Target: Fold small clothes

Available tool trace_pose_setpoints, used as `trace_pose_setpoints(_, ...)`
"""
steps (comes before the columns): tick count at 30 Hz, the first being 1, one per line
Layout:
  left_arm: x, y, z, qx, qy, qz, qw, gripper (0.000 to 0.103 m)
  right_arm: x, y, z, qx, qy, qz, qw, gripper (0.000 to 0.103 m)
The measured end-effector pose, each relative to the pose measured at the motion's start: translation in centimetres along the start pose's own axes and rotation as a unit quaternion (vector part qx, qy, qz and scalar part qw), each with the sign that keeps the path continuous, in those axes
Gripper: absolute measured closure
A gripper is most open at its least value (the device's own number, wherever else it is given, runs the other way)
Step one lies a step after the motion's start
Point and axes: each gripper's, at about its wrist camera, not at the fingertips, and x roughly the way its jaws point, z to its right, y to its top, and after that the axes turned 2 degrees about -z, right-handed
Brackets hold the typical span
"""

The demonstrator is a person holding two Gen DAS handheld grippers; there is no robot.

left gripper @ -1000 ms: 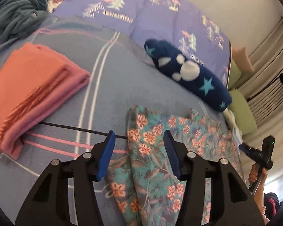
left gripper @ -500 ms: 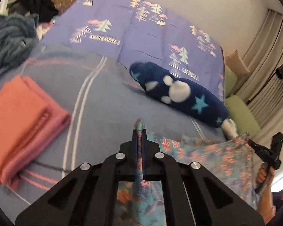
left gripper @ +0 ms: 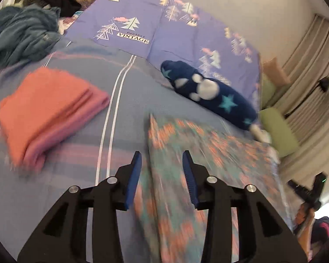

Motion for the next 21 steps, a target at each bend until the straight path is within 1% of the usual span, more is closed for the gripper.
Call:
trace_pose_setpoints(2,-2.7,-3.7,-0.3,-0.009,-0.015,0.003,0.9998,0.062,-2.4,-3.3,0.3,0.001,0.009,-0.002,1.0,0.067)
trace_pose_setpoints(4,-4.9,-7.6,-0.6,-0.013,-0.015,-0.002,0.9998,0.062,-3.8,-6.4,-0.1,-0.006,0.004,-0.008,1.0,0.067)
trace_pose_setpoints(6,-5.9,-9.9,-0.5,-0.016,-0.01,-0.006,0.9998,0.062,-4.7,-8.8,-0.8,-0.021,0.003,-0.016,1.0,0.067)
trace_pose_setpoints(8,-7.0,-12.2,-0.4,-0.02,-0.007,-0.016,0.9996,0.06,-4.8,-10.4,-1.5,-0.036,0.006,-0.026,0.999,0.067)
trace_pose_setpoints(9,-7.3,-12.8,-0.3,-0.02,-0.008,-0.023,0.9995,0.058,-4.8,-11.0,-1.7,-0.04,0.006,-0.03,0.999,0.067)
trace_pose_setpoints(10,-7.7,-13.6,-0.1,-0.017,-0.01,-0.028,0.9994,0.053,-4.7,-11.6,-2.1,-0.037,0.008,-0.034,0.999,0.067)
trace_pose_setpoints(11,-8.0,-14.1,0.1,-0.013,-0.007,-0.029,0.9995,0.051,-4.6,-11.9,-2.2,-0.03,0.014,-0.036,0.999,0.067)
trace_pose_setpoints(13,-8.4,-15.0,0.3,-0.009,-0.003,-0.027,0.9996,0.05,-4.4,-12.6,-2.2,-0.01,0.034,-0.035,0.999,0.065)
trace_pose_setpoints(15,-8.5,-15.7,0.4,-0.01,-0.001,-0.026,0.9996,0.05,-4.4,-13.3,-2.3,0.001,0.043,-0.032,0.999,0.061)
trace_pose_setpoints(17,-8.3,-16.1,0.5,-0.003,0.015,-0.021,0.9997,0.048,-4.6,-13.6,-2.5,0.008,0.046,-0.029,0.999,0.06)
trace_pose_setpoints(19,-8.0,-16.3,1.0,0.017,0.038,-0.009,0.9991,0.046,-4.7,-13.7,-2.5,0.014,0.048,-0.026,0.998,0.055)
trace_pose_setpoints(21,-7.5,-16.3,1.8,0.049,0.062,0.006,0.9969,0.04,-4.8,-13.6,-2.4,0.026,0.052,-0.026,0.998,0.053)
